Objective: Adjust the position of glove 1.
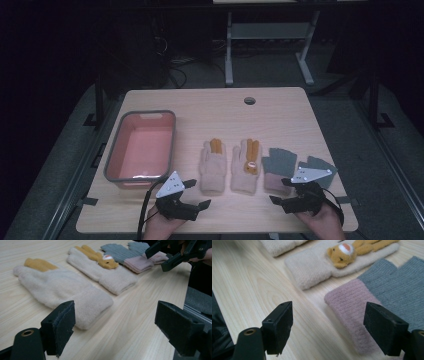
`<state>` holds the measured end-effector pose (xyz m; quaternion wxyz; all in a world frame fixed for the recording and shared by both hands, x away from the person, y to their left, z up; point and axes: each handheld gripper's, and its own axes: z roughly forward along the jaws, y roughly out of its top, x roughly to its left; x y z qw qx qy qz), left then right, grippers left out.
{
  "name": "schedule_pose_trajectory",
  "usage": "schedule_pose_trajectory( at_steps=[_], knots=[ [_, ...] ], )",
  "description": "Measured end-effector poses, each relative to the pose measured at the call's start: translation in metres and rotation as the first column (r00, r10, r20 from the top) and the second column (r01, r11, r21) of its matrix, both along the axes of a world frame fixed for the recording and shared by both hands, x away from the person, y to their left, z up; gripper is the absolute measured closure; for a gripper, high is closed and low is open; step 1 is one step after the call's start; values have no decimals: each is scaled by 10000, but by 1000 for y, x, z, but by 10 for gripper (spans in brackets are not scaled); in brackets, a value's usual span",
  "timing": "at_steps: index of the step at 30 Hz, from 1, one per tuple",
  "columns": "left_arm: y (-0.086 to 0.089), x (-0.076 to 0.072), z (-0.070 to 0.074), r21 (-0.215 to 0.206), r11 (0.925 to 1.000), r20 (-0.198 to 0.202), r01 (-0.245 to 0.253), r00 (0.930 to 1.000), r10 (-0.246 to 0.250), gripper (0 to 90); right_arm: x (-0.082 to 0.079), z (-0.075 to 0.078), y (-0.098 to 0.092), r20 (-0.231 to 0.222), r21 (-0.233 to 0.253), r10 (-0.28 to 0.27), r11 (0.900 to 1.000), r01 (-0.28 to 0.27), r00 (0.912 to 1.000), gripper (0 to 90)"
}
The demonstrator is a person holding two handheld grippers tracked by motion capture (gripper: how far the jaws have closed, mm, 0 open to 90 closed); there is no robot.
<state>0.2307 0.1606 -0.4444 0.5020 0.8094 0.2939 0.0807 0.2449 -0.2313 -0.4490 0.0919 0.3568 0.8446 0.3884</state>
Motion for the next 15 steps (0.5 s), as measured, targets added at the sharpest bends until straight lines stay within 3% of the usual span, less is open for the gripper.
schedule_pose_trajectory(
  at_steps=[9, 15],
  knots=[
    [-1, -2, -1, 30, 10000, 23, 12, 10000, -12, 166, -3, 3, 1, 132, 14, -10, 10000, 10, 9999, 223],
    [1, -3, -1, 78, 9999, -30, 83, 10000, -82, 167, -2, 6, 8, 198, -245, 308, 9992, -303, 9993, 216]
  ],
)
